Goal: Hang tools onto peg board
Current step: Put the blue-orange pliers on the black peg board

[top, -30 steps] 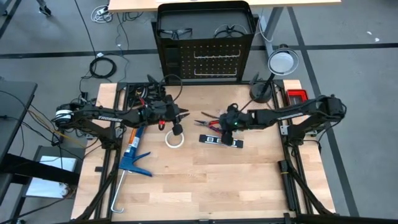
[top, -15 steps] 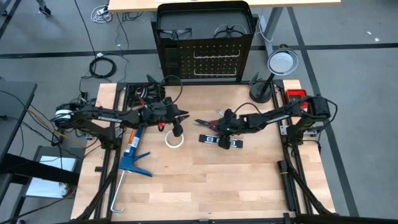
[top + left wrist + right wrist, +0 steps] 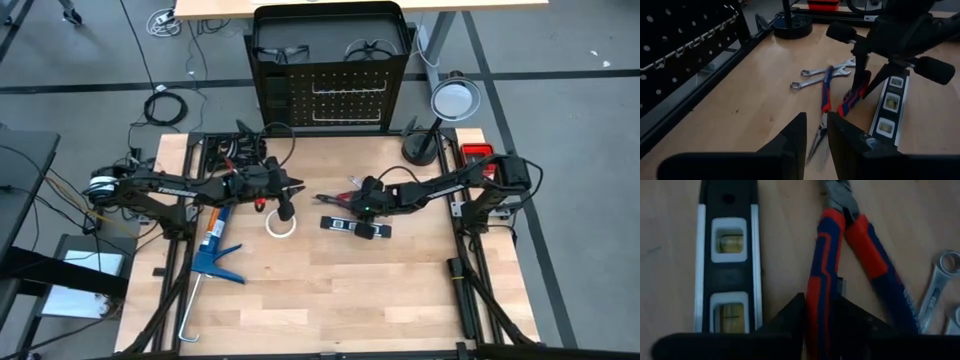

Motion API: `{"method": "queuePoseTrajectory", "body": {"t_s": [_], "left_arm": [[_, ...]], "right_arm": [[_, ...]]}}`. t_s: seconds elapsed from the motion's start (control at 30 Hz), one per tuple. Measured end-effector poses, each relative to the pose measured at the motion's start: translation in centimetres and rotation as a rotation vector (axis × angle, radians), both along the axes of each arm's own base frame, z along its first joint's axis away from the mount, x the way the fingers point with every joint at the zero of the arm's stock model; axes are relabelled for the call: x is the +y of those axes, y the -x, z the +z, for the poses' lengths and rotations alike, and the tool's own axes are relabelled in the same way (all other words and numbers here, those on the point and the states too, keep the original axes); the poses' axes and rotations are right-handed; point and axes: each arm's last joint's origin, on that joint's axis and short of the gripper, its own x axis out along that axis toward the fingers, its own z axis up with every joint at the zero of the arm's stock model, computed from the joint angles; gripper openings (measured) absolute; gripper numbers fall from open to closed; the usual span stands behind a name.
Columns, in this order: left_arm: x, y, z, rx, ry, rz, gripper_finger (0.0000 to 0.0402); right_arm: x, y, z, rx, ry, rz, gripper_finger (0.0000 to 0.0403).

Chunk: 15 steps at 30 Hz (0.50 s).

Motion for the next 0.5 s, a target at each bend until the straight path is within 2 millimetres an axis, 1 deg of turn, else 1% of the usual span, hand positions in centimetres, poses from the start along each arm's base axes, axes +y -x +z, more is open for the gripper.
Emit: {"method": "queuePoseTrajectory", "body": {"t_s": [0.03, 0.2, 0.3, 0.37, 0.5], "left_arm": [[0.0, 0.0, 0.0, 0.002, 0.0, 0.0, 0.0078], [0.0, 0.0, -0.1, 0.008, 0.0, 0.0, 0.0078], [0.0, 0.1, -0.1, 0.017, 0.002, -0.001, 0.0078], [0.0, 0.1, -0.2, 0.02, 0.003, -0.001, 0.0078], [0.0, 0.1, -0.2, 0.019, 0.002, -0.001, 0.0078]], "right_arm": [[0.0, 0.0, 0.0, 0.0, -0.003, 0.001, 0.0069], [0.0, 0.0, 0.1, 0.006, -0.001, 0.013, 0.0068], [0.0, -0.2, 0.5, 0.036, 0.016, 0.018, 0.0068], [0.0, -0.6, 1.1, 0.057, 0.045, 0.026, 0.0068], [-0.3, -1.6, 3.0, 0.079, 0.126, 0.029, 0.0068]]}}
